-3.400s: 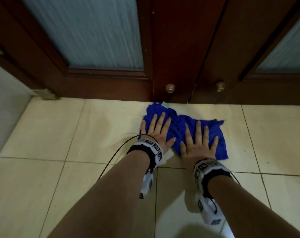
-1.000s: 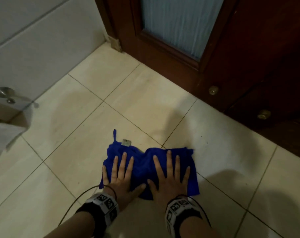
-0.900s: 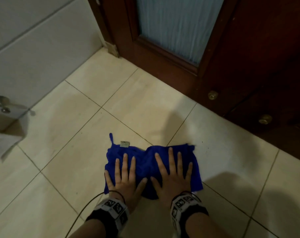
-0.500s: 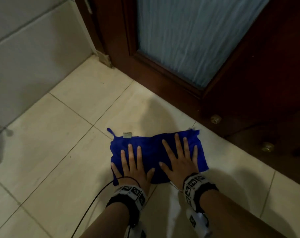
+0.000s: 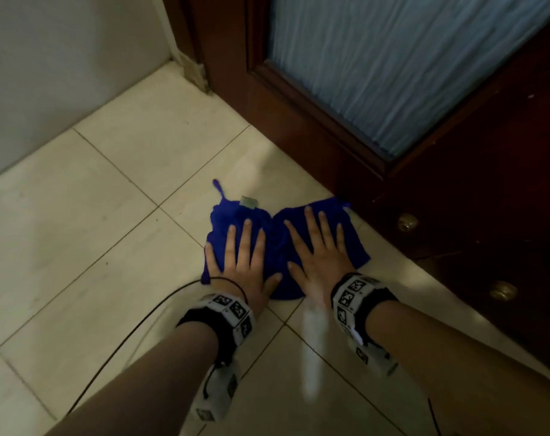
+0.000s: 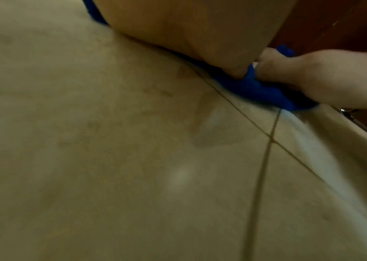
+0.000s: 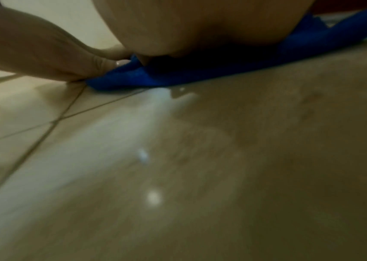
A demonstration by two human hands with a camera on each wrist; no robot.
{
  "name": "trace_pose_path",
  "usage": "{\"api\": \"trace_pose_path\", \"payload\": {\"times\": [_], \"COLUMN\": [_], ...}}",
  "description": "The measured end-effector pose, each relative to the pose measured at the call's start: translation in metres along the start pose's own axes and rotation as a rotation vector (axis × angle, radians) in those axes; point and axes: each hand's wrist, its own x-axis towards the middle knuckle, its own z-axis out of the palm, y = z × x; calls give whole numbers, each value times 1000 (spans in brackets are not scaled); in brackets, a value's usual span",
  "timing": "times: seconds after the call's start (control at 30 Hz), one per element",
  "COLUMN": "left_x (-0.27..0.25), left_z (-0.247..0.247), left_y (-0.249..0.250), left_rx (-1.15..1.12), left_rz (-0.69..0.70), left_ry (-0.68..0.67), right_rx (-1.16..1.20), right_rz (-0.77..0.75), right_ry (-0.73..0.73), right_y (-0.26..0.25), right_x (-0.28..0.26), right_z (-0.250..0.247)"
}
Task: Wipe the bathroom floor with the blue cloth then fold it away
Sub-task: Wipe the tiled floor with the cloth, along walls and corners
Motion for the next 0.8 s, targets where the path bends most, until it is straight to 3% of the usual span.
{"api": "trace_pose_path", "payload": {"times": [0.13, 0.37, 0.6, 0.8], "left_x": [23, 57, 53, 25], "left_z": [-10, -29, -32, -3], "left_y": [-10, -48, -47, -47], "left_rx": [23, 36, -37, -164], "left_rz": [83, 103, -24, -145], "left_ry": [-21, 48, 21, 126], "right_rx": [-56, -24, 35, 26], "right_rz": [-101, -80, -87, -100], "right_ry": [48, 125, 138, 100], "right_y": [1, -8, -19, -20], "right_x": [29, 76, 84, 75], "right_z": [-14, -24, -35, -27]}}
